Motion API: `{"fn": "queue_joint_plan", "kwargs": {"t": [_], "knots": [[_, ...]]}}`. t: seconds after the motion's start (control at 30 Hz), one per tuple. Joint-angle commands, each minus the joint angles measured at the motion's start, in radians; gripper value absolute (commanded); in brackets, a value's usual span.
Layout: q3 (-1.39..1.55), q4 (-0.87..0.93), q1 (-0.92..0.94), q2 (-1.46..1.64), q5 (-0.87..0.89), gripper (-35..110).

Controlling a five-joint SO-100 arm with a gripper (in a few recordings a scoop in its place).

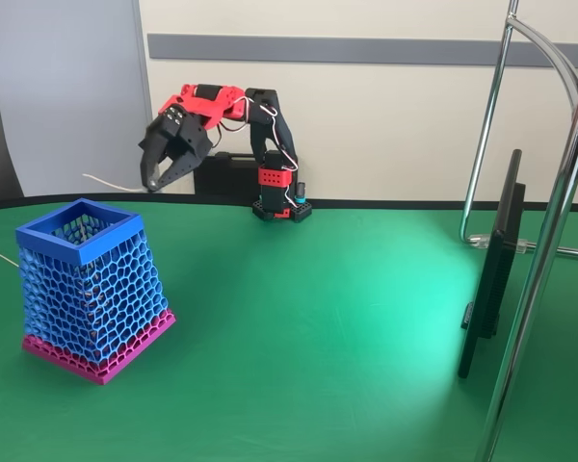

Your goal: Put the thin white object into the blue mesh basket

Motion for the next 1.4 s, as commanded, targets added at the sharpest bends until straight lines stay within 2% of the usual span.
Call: {"fn": "queue_joint_plan", "kwargs": {"t": [0.0, 0.33, 0.67, 1.0, 1.13, 1.37], "knots": [[-0.041, -0.021, 0.028, 0.023, 0.067, 6], [-0.078, -0.057, 0.017, -0.037, 0.097, 6], [-0.156, -0.227, 0.026, -0.160, 0.072, 8], [-0.322, -0.198, 0.074, -0.242, 0.287, 13], [-0.328, -0.253, 0.075, -0.264, 0.298, 20], [-0.284, -0.307, 0.055, -0.265, 0.293, 22]]}}
